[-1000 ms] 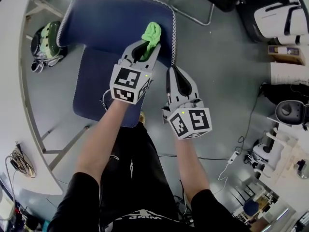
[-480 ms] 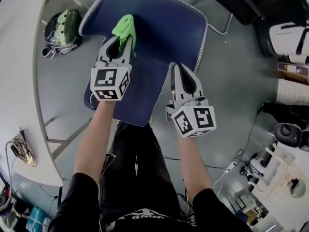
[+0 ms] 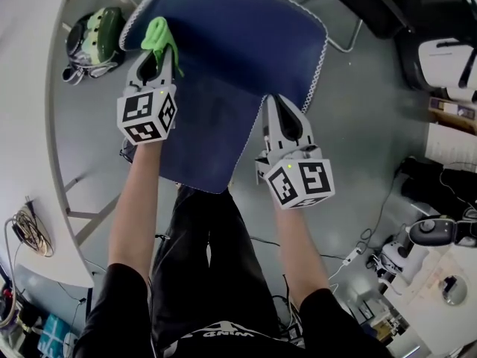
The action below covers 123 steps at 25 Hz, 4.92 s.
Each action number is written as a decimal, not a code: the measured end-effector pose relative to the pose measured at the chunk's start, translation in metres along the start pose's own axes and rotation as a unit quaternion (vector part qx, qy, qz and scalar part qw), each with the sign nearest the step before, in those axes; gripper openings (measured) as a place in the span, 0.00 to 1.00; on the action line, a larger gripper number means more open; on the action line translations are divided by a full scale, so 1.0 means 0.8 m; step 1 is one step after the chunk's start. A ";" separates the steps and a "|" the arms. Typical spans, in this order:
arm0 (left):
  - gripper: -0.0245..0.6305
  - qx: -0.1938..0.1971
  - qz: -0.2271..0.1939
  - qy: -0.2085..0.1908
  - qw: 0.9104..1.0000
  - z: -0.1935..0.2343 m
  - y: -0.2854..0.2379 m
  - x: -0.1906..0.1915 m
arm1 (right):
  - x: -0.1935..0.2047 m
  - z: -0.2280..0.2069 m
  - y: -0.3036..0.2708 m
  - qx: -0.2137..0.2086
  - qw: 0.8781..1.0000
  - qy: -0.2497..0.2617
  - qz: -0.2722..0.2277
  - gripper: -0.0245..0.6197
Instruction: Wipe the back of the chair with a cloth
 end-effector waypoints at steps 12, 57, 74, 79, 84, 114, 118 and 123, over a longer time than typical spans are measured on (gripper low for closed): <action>0.13 0.085 -0.002 0.018 0.996 -0.116 -0.035 0.004 | -0.010 -0.045 0.027 0.032 0.999 0.004 -0.004 0.03; 0.13 0.000 0.046 -0.102 0.994 -0.019 -0.030 0.082 | -0.010 -0.066 0.067 0.079 0.997 0.001 -0.025 0.03; 0.13 0.087 0.000 0.003 0.996 -0.169 -0.048 0.053 | -0.009 -0.082 0.090 0.100 0.994 -0.011 -0.037 0.03; 0.13 0.119 -0.012 0.025 0.992 -0.211 -0.043 0.036 | -0.009 -0.083 0.100 0.102 0.994 -0.011 -0.039 0.03; 0.13 0.169 -0.022 0.015 0.985 -0.254 -0.035 0.022 | -0.010 -0.086 0.109 0.105 0.993 -0.015 -0.041 0.03; 0.13 0.211 0.046 -0.028 0.976 -0.211 0.092 -0.059 | -0.068 -0.014 0.132 0.061 0.998 -0.015 -0.031 0.03; 0.13 0.194 0.043 -0.025 0.980 -0.196 0.125 -0.106 | -0.103 0.016 0.147 0.051 0.998 -0.012 -0.037 0.03; 0.13 0.183 0.042 -0.026 0.982 -0.182 0.162 -0.147 | -0.131 0.051 0.170 0.039 0.999 -0.006 -0.034 0.03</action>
Point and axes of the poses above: the fingertips, and each gripper's own axes: y backward along the fingers, z to its left, x out of its underside, the point moved 4 cm from there along y, backward along the fingers, and after that the axes turned 9 degrees about -y, right-handed, at the moved point
